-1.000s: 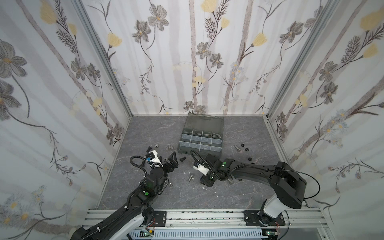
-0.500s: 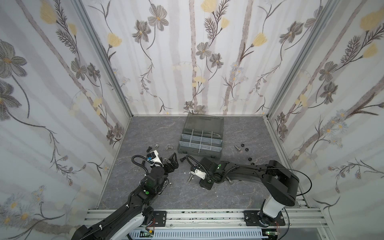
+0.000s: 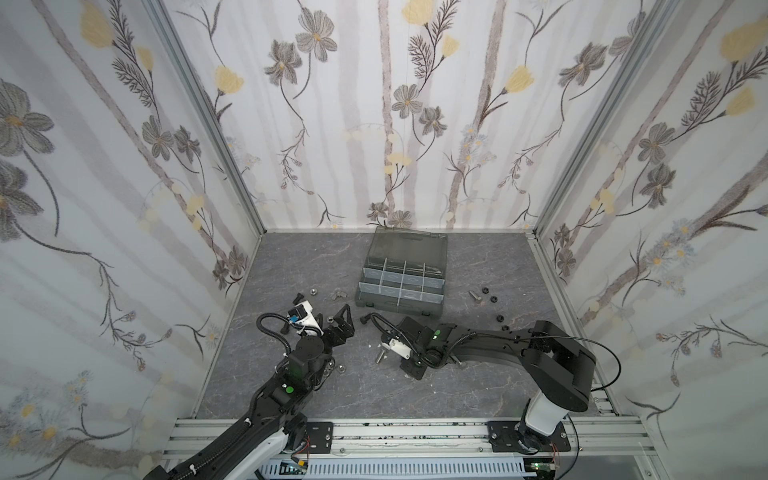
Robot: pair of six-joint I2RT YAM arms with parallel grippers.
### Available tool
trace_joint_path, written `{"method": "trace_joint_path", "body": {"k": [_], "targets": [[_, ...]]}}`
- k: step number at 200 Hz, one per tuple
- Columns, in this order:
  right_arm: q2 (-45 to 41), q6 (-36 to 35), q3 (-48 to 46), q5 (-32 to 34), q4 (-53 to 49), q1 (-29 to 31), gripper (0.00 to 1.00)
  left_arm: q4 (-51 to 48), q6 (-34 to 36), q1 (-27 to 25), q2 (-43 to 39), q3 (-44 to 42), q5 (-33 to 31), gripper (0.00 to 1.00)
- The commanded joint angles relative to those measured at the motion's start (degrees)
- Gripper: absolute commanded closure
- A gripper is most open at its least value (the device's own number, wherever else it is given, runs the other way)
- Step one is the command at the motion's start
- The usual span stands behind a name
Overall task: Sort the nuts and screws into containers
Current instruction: 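Close the right gripper on the silver wing nut and lift it, then carry the wing nut into a box compartment and release it with the right gripper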
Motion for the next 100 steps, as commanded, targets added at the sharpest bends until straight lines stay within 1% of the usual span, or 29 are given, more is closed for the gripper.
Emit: {"method": "trace_joint_path", "body": {"k": [1,27,60,100], "targets": [[-1.3,0.6,0.2,2.4,0.4,0.0,0.87,-1.3,-1.2,0.0,-0.8,0.2,-0.3,0.0],[-3.5,2.4,0.6,3.2,1.7,-0.5,0.89,-2.8,-1.5,0.3,-1.0,0.8,0.0,0.0],[-5.7,4.2,2.9,2.5,3.4,-2.2,0.91,-8.6,-0.3,1.1,1.1,4.4,1.5,0.0],[-3.8,6.7,8.1,1.1,5.8,-5.6,0.93,-12.1,0.5,1.5,0.6,5.7,3.3,0.0]]}}
